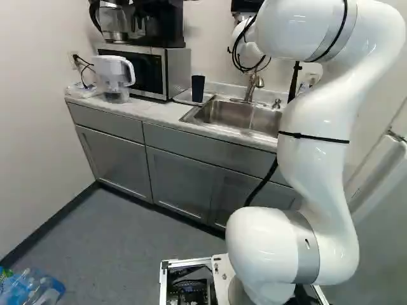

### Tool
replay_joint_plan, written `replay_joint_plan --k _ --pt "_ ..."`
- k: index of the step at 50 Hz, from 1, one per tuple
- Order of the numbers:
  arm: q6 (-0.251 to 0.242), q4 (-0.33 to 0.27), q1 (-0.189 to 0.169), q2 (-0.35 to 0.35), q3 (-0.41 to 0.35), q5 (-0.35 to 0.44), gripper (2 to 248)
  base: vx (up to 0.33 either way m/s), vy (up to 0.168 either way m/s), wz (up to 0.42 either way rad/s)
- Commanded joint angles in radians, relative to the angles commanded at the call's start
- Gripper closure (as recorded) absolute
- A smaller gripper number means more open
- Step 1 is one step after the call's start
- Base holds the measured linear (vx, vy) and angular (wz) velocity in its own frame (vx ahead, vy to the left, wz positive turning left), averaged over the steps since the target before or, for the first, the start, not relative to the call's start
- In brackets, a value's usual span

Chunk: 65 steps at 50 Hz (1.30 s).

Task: Rinse the cup and place it in the tray

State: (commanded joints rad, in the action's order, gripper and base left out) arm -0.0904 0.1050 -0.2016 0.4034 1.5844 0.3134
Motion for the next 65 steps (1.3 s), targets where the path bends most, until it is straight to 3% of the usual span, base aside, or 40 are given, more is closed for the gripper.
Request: replay_joint_plan --k 29,47,65 --pt "0.0 0.0 -0.011 0.102 0.123 -0.083 3 0.0 0.0 0.0" --pt "0.0 0.0 -0.011 0.099 0.12 -0.144 3 0.0 0.0 0.0" --pt "0.0 0.0 -0.017 0.057 0.069 -0.207 3 0.0 0.0 0.0"
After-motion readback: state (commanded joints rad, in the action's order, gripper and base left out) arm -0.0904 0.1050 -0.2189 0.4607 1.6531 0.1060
